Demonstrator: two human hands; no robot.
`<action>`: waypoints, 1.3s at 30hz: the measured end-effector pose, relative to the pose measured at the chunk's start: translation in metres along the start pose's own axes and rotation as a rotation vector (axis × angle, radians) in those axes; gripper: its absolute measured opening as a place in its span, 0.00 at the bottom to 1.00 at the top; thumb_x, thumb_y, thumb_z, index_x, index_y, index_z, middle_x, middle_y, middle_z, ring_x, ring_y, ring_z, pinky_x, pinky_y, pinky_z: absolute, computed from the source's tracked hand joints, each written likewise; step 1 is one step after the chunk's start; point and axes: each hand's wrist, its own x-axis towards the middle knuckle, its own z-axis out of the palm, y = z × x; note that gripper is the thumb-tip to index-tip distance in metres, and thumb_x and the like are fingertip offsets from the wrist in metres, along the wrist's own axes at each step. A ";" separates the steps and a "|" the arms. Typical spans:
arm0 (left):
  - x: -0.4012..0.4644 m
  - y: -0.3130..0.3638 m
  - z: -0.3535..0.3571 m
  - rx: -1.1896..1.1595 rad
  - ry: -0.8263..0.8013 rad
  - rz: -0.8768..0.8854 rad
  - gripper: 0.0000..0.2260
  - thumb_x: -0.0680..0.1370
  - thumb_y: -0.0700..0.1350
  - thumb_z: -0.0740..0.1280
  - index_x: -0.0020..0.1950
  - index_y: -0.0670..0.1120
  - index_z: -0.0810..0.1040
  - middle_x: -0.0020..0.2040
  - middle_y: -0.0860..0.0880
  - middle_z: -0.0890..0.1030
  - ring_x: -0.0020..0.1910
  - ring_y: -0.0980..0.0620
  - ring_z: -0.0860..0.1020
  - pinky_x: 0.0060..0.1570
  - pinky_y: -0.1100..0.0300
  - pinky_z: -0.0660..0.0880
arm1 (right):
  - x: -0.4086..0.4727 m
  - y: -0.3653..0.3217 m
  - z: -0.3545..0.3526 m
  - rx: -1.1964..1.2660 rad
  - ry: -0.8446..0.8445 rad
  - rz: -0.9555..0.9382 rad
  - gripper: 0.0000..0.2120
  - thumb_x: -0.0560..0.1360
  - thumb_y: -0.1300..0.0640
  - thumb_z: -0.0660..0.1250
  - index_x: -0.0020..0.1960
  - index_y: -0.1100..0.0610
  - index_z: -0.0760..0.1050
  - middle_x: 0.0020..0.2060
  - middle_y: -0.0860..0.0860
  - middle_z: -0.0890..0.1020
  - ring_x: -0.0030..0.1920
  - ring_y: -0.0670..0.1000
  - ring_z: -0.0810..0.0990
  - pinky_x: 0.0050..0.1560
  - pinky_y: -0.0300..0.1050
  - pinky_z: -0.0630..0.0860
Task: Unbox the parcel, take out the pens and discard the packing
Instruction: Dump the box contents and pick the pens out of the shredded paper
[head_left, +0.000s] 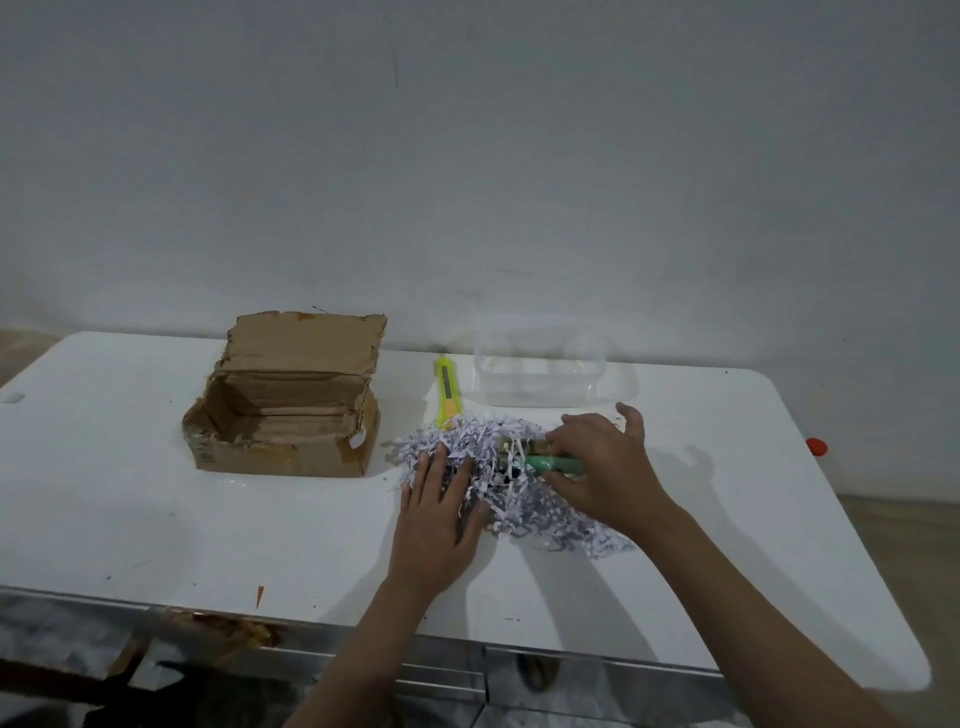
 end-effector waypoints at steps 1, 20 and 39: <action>0.000 0.000 0.000 0.002 0.004 0.002 0.28 0.77 0.64 0.47 0.74 0.55 0.61 0.77 0.50 0.54 0.77 0.50 0.46 0.72 0.50 0.46 | 0.000 0.000 -0.001 -0.003 0.002 0.001 0.08 0.65 0.52 0.72 0.42 0.52 0.78 0.40 0.45 0.83 0.50 0.54 0.81 0.60 0.51 0.55; 0.000 -0.002 0.002 0.007 0.008 0.011 0.27 0.77 0.61 0.49 0.74 0.52 0.62 0.77 0.51 0.52 0.76 0.51 0.45 0.72 0.51 0.46 | 0.008 -0.005 0.001 0.024 -0.147 0.056 0.26 0.67 0.50 0.65 0.65 0.45 0.70 0.46 0.48 0.75 0.50 0.53 0.74 0.48 0.46 0.61; 0.001 -0.008 0.006 0.020 0.002 0.051 0.27 0.78 0.60 0.53 0.73 0.49 0.64 0.77 0.47 0.55 0.76 0.45 0.48 0.70 0.44 0.50 | 0.013 -0.007 0.002 0.317 -0.061 0.210 0.27 0.66 0.60 0.72 0.64 0.49 0.71 0.53 0.44 0.79 0.59 0.51 0.75 0.55 0.45 0.56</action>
